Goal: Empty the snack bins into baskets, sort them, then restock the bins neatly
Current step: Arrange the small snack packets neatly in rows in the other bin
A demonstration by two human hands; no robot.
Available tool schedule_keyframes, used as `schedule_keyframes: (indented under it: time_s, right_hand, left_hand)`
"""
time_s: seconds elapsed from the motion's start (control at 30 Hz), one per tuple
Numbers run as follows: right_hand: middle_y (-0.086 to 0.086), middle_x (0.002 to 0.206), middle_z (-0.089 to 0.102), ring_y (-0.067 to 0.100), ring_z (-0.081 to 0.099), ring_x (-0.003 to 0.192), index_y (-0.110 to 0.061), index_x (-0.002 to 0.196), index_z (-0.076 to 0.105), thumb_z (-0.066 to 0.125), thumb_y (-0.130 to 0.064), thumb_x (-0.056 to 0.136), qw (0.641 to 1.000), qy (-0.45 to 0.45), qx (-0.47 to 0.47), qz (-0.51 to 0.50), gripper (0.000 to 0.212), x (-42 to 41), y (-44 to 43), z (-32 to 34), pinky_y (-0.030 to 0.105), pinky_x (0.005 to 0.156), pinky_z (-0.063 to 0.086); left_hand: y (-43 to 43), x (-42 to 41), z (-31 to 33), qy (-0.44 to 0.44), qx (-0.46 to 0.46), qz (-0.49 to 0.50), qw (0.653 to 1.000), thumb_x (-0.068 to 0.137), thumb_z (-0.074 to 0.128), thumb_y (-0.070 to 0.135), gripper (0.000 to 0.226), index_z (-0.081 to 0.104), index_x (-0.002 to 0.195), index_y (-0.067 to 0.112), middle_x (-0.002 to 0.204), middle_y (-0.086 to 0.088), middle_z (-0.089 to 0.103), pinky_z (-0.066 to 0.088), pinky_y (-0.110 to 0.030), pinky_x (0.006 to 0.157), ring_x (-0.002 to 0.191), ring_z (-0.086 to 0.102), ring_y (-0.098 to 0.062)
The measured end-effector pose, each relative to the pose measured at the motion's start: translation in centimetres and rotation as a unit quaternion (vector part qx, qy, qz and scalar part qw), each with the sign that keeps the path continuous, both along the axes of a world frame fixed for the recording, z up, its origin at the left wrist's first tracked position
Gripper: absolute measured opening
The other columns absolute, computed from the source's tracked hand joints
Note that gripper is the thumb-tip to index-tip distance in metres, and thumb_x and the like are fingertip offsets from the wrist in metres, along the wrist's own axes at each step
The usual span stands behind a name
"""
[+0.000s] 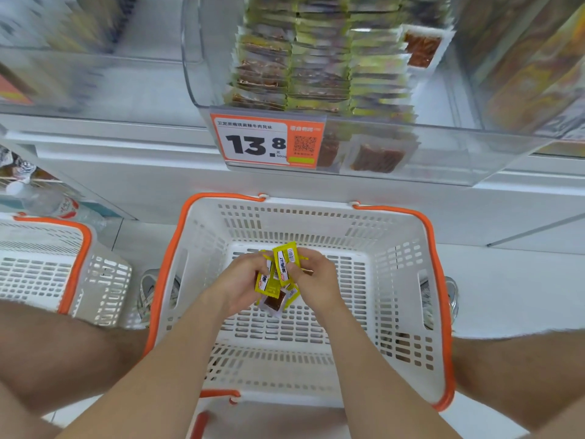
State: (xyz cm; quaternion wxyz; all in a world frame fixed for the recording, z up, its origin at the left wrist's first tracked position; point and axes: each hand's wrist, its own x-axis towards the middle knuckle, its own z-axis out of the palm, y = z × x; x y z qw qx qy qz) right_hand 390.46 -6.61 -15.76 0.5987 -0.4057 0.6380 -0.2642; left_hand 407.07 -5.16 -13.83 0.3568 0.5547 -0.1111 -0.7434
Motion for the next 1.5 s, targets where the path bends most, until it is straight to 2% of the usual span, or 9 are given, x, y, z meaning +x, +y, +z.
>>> schedule_keyframes:
  time_s: [0.17,0.33,0.63,0.9,1.07,1.23,1.33,1.43,1.5]
  right_hand:
    - [0.004,0.101,0.079,0.021,0.076,0.089,-0.017,0.112,0.067,0.071,-0.004,0.096,0.993,-0.08,0.056,-0.066,0.021,-0.5,-0.6,0.0,0.027,0.068,0.052]
    - [0.002,0.094,0.078,0.01,0.074,0.078,-0.016,0.11,0.071,0.063,-0.002,0.101,0.991,-0.105,0.065,-0.041,0.019,-0.9,-0.6,-0.3,0.019,0.059,0.053]
    - [0.02,0.107,0.076,0.025,0.073,0.069,-0.005,0.115,0.067,0.06,-0.004,0.102,0.977,-0.125,0.136,-0.108,0.015,-0.1,-0.4,-0.5,0.03,0.055,0.056]
    - [-0.007,0.103,0.076,0.012,0.071,0.096,-0.022,0.112,0.075,0.062,-0.004,0.095,0.99,0.062,-0.099,0.083,0.029,-0.7,-1.1,-0.9,0.036,0.087,0.059]
    - [0.0,0.116,0.066,0.011,0.061,0.104,-0.019,0.114,0.073,0.071,-0.009,0.093,0.975,0.151,-0.145,0.075,0.023,-1.0,-1.3,-1.3,0.031,0.099,0.05]
    - [0.005,0.107,0.069,0.023,0.07,0.093,-0.022,0.121,0.053,0.065,-0.007,0.098,0.993,-0.01,0.048,-0.108,0.03,-1.2,-1.3,-0.6,0.033,0.07,0.053]
    - [0.005,0.1,0.075,0.018,0.072,0.085,-0.028,0.126,0.06,0.068,-0.015,0.094,0.998,0.03,0.028,-0.037,0.035,-0.8,-1.1,-1.2,0.035,0.075,0.057]
    - [0.009,0.082,0.077,0.028,0.075,0.077,-0.013,0.094,0.078,0.074,-0.05,0.076,0.993,0.088,0.062,-0.044,0.041,-0.2,-0.8,-2.3,0.049,0.082,0.063]
    - [0.016,0.088,0.078,0.028,0.078,0.078,-0.002,0.096,0.077,0.081,-0.038,0.083,0.986,0.001,0.137,-0.091,0.039,0.0,-0.8,-2.6,0.047,0.083,0.064]
  left_hand:
    - [-0.4,0.8,0.0,-0.038,-0.037,-0.041,0.998,0.096,0.047,-0.009,0.04,0.07,0.127,0.001,0.121,-0.027,0.071,0.06,-0.047,0.087,0.102,0.071,-0.038]
    - [-0.8,0.5,-1.1,-0.246,-0.062,-0.046,0.966,0.096,0.069,0.001,0.026,0.07,0.117,0.015,0.115,-0.012,0.075,0.061,-0.049,0.084,0.091,0.076,-0.028]
    - [-1.0,-0.6,-0.2,-0.059,-0.065,0.039,0.995,0.099,0.055,-0.008,0.034,0.064,0.127,0.006,0.104,-0.018,0.076,0.061,-0.044,0.088,0.088,0.071,-0.032]
    - [-1.2,0.2,-0.1,-0.126,-0.105,-0.122,0.979,0.092,0.057,-0.008,0.047,0.071,0.13,0.016,0.118,-0.014,0.076,0.058,-0.046,0.097,0.11,0.073,-0.033]
    - [-1.2,0.8,0.1,-0.2,-0.137,-0.199,0.95,0.091,0.07,-0.009,0.047,0.075,0.122,0.027,0.111,-0.006,0.079,0.06,-0.039,0.095,0.108,0.074,-0.024]
    - [-1.2,0.3,-0.2,-0.24,-0.132,-0.121,0.954,0.089,0.072,-0.012,0.059,0.069,0.13,0.03,0.118,-0.003,0.075,0.063,-0.037,0.089,0.102,0.075,-0.022]
    - [-0.9,-0.5,-0.2,-0.233,-0.153,-0.06,0.958,0.087,0.075,-0.011,0.051,0.074,0.125,0.023,0.115,-0.002,0.078,0.063,-0.032,0.078,0.098,0.077,-0.022]
    - [-0.4,-0.9,-0.5,-0.223,-0.148,-0.005,0.963,0.082,0.082,-0.009,0.05,0.075,0.124,0.018,0.112,0.0,0.079,0.065,-0.041,0.077,0.093,0.076,-0.021]
    - [-0.1,-0.9,-0.8,-0.22,-0.149,0.002,0.964,0.08,0.085,-0.006,0.051,0.075,0.124,0.017,0.111,-0.001,0.079,0.064,-0.037,0.08,0.094,0.075,-0.018]
